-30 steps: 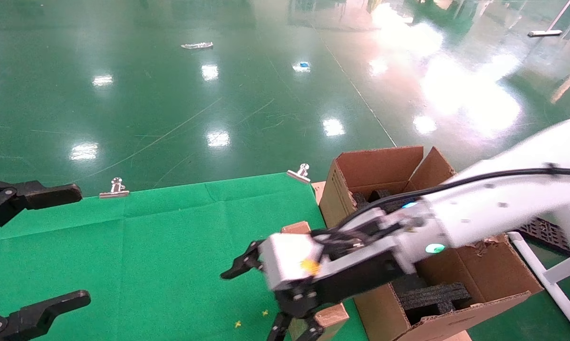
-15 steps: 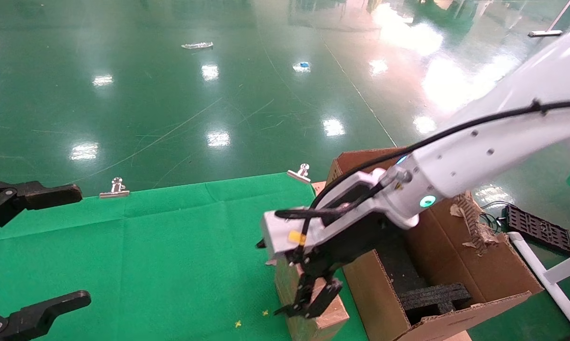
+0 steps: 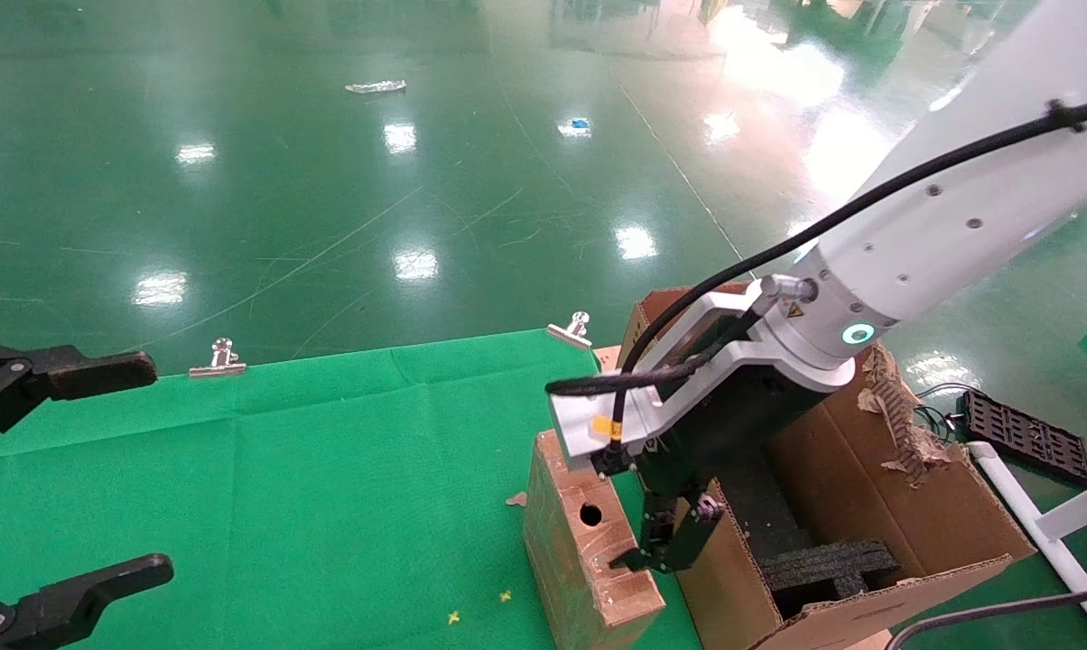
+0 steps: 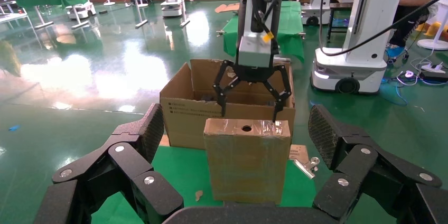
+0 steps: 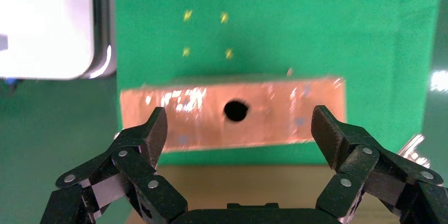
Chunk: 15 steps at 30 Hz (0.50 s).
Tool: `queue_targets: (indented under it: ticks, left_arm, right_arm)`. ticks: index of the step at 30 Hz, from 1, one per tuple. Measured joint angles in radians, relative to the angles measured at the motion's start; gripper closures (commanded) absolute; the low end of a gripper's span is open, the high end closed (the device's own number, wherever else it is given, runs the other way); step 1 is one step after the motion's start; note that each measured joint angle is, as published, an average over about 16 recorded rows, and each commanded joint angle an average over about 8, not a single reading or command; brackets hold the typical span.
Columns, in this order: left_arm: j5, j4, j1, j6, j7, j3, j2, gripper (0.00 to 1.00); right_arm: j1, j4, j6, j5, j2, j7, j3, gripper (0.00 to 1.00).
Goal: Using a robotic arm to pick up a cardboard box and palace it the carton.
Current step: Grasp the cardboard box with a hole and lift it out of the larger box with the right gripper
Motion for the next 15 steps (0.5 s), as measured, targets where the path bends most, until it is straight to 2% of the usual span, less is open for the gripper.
queue_targets:
  ticks: [8, 15]
  left_arm:
    - [0.000, 0.000, 0.000, 0.000, 0.000, 0.000, 0.000, 0.00]
    - [0.000, 0.000, 0.000, 0.000, 0.000, 0.001, 0.000, 0.00]
  right_arm:
    - [0.100, 0.000, 0.010, 0.012, -0.058, 0.058, -0.179, 0.00]
    - [0.155, -0.001, 0.021, 0.029, -0.104, 0.110, -0.286, 0.00]
